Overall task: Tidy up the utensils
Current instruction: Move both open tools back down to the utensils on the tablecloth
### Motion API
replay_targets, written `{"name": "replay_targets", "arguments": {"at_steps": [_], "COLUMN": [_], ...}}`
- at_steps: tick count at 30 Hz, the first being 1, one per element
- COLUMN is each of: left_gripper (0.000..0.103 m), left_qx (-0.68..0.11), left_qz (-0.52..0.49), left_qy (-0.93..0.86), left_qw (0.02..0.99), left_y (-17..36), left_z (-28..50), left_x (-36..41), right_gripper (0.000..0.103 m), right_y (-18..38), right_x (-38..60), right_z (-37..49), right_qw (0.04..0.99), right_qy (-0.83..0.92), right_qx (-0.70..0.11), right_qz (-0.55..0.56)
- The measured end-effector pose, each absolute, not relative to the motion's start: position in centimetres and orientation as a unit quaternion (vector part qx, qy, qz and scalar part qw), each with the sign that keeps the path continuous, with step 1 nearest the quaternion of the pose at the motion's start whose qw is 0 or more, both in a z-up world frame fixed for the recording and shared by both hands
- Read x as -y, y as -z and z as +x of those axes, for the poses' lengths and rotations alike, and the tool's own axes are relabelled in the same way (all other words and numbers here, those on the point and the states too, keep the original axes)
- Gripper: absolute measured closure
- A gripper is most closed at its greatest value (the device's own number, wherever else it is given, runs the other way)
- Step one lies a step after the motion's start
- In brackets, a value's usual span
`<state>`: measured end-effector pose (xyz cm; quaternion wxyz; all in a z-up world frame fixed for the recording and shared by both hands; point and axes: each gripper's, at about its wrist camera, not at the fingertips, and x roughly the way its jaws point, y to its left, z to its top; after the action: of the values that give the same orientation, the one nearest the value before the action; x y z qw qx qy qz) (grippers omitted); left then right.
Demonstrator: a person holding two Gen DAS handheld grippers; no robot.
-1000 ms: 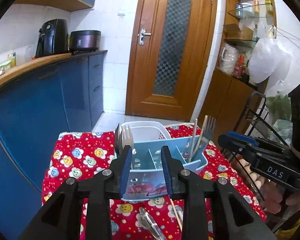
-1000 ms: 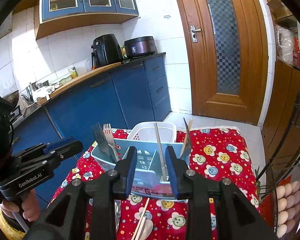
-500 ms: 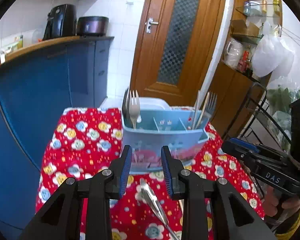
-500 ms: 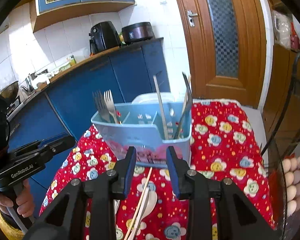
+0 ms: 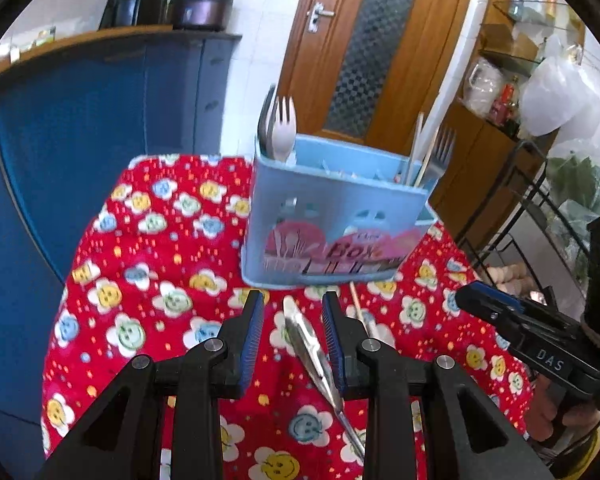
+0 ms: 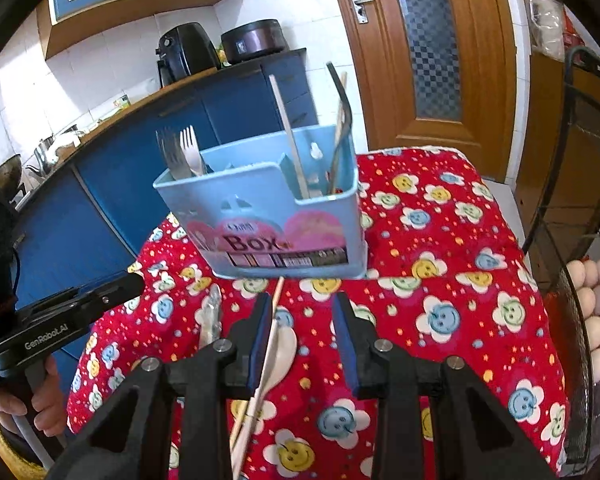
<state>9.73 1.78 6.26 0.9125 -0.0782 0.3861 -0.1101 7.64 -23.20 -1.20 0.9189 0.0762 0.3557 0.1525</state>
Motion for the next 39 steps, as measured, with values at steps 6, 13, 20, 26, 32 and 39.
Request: {"name": "replay_targets", "arguments": {"at_steps": [6, 13, 20, 26, 32, 39], "left_gripper": [0.072, 0.072, 0.072, 0.073, 0.084, 0.099], "left_qx": [-0.419, -0.456, -0.479, -0.494, -0.488, -0.484], "left_qz": [-0.082, -0.087, -0.079, -0.090, -0.107, -0.142], "left_qy": [0.108, 0.116, 0.103, 0.117, 0.150, 0.163], "left_qw": [0.898, 0.878, 0.868, 0.857, 0.853, 0.848], "left_y": [-3.7, -1.2, 0.7, 1.7, 2.1, 1.8], "left_z": [9.9, 10.2, 11.3, 11.9, 12.8, 13.1], "left_x": [-1.2, -0.2, 0.0, 0.4, 1.2, 0.6], "right_gripper": [0.069, 0.069, 0.069, 0.069, 0.069, 0.069], "right_y": [3.1, 5.4, 7.0, 7.4, 7.9, 7.4], "right_x": [23.9, 24.6, 25.5, 25.7, 25.9, 25.8], "right_z": [7.1, 6.8, 6.8, 7.0, 7.2, 7.1], "right_qw": [0.916, 0.906, 0.898, 0.898, 0.895, 0.897], "right_qy": [-0.137, -0.128, -0.117, -0.115, -0.115, -0.119], "right_qx": [-0.370, -0.393, -0.410, -0.412, -0.417, -0.412], "right_qz": [0.078, 0.088, 0.104, 0.105, 0.109, 0.109]}}
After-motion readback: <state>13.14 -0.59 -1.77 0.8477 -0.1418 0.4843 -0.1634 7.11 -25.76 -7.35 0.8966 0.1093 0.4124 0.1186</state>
